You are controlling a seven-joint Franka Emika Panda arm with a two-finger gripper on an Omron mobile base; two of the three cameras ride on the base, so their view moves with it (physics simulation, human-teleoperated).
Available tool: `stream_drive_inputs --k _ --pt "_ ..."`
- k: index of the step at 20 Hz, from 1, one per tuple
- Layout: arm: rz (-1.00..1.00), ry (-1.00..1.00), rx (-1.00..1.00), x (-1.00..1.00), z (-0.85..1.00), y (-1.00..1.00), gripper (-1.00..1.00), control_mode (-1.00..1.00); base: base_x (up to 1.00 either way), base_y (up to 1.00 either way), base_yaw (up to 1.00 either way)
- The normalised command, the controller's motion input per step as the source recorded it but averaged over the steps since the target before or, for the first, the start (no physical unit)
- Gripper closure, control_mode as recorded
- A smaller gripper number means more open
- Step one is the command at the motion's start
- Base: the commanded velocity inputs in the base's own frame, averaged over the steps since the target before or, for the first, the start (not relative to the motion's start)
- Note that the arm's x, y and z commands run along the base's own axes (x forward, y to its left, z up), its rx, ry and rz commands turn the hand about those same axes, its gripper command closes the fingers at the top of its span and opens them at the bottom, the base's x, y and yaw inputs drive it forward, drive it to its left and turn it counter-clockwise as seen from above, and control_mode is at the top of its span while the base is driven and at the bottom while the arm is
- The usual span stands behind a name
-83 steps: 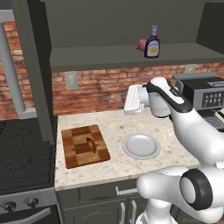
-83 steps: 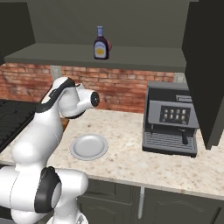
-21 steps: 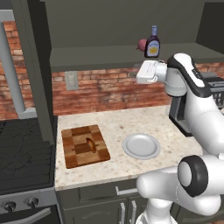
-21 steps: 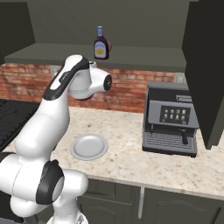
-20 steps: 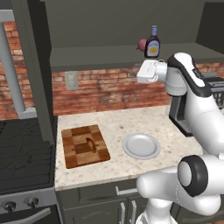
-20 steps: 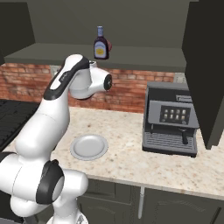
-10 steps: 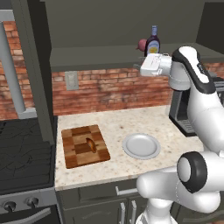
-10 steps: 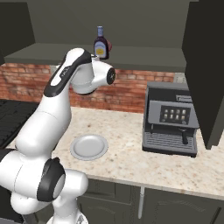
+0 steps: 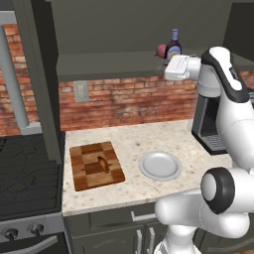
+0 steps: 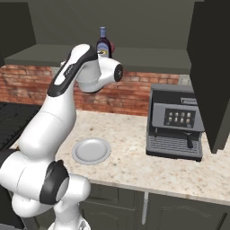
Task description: Pick the chicken drumstick from the plate and place it on the cutting board. Then pick the condiment bottle from the cabinet and place it next to the cutting board.
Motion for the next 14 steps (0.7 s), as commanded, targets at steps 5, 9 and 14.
stream_drive_inputs --k 5,9,14 --pt "-0.04 0.00 0.00 0.00 0.17 -0.22 -1.00 -1.00 0.00 0.00 0.00" --pt "-0.06 -0.03 0.00 -0.08 0.18 -0.22 -1.00 -1.00 0.00 0.00 0.00" --pt "-0.08 -0.05 0.00 -0.11 0.19 -0.18 -1.00 -1.00 0.00 0.00 0.00"
